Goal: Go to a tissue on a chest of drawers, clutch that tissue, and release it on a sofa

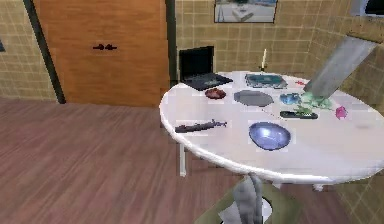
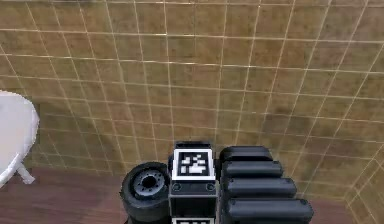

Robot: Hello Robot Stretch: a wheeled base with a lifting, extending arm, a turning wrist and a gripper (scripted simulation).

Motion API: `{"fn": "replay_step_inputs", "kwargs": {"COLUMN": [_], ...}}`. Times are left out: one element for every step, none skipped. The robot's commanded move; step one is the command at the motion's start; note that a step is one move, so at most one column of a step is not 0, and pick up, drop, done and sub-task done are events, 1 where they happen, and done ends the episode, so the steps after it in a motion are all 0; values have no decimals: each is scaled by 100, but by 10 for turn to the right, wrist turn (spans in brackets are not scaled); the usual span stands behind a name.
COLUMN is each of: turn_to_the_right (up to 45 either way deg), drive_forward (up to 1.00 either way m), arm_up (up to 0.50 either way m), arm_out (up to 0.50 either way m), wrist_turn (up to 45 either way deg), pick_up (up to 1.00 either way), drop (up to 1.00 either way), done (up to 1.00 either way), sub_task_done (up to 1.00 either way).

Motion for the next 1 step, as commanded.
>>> {"fn": "replay_step_inputs", "kwargs": {"turn_to_the_right": [-450], "drive_forward": [0], "arm_up": [0], "arm_out": [0], "wrist_turn": [0], "pick_up": [0], "drop": [0], "done": [0], "sub_task_done": [0]}}
